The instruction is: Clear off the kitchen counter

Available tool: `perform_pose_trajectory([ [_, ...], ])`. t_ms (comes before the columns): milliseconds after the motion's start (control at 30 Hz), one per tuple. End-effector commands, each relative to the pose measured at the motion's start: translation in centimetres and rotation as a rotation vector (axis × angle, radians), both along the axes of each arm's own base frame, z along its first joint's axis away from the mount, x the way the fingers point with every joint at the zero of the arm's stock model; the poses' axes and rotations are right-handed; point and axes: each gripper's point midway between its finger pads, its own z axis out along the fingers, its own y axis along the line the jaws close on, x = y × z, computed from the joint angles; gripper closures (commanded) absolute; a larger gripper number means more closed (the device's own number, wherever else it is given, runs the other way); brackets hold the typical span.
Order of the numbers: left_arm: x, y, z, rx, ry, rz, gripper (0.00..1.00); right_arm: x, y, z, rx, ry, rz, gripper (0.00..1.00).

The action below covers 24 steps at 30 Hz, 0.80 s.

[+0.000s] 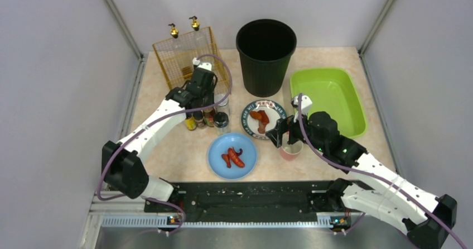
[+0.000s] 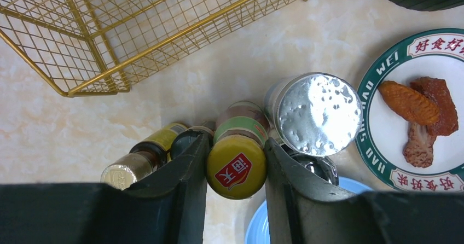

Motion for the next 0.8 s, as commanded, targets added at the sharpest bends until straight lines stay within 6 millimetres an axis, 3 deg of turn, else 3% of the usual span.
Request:
perform_pose_trajectory([
  [0,1.0,-0.5,7.1,-0.077,-0.173,-0.007,1.0,0.3,0.7,1.4,0.043,-0.038,0.013,0.04],
  [267,0.4,-0.6,17.3,-0.179,-0.363,-0.043,1.0,0.4,0.9,2.0,0.056,-0.047,0.016,0.04],
  [500,1.4,-0.5,25.7,-0.202,-0.521,-0.041,1.0,0.5,0.9,2.5,0.063,-0.056,0.015,0.04],
  [633,3.2,-0.3,28.8,-0.166,-0.585,-0.008,1.0,0.6,1.1,2.5,0.06,-0.055,0.019,0.04],
  [767,5.7,-0.2,30.0,-0.124,-0.616,0.023,1.0,0.7,1.1,2.6,0.059,-0.059,0.018,0.04],
])
